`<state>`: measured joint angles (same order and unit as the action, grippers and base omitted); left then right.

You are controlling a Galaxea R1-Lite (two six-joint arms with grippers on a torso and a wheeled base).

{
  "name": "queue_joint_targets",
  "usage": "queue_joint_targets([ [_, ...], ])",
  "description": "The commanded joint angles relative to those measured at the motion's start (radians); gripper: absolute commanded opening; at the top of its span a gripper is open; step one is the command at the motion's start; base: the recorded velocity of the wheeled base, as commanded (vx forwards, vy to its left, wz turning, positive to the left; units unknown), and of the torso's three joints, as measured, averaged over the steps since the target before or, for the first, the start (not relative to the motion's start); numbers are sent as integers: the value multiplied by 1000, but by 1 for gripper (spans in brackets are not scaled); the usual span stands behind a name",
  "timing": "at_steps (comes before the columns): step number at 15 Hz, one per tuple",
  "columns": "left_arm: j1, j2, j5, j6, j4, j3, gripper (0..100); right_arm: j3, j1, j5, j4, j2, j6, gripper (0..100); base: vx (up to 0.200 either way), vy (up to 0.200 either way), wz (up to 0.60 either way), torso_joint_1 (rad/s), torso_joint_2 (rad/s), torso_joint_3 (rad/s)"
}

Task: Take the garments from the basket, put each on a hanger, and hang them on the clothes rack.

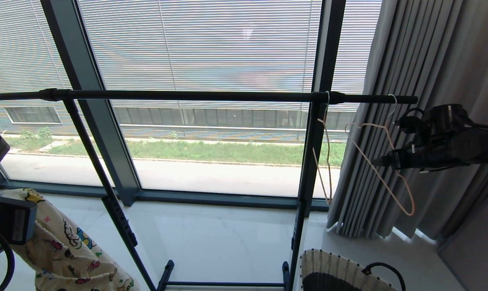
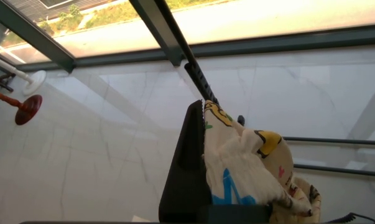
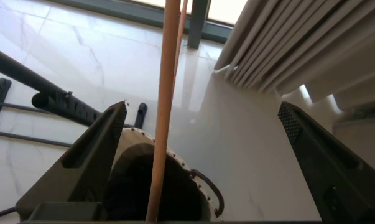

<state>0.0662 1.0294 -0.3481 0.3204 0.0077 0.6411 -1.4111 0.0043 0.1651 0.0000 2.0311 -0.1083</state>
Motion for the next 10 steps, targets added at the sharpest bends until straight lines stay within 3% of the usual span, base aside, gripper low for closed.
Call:
queue_joint_targets([
  [1,0,1,0,0,0,0,0,17,0,1,-8,0,2,0,0,0,0,0,0,0],
  [10,0,0,3,-1,0,-1,0,26,2,-1,-21,-28,10,0,0,0,0,0,0,0],
])
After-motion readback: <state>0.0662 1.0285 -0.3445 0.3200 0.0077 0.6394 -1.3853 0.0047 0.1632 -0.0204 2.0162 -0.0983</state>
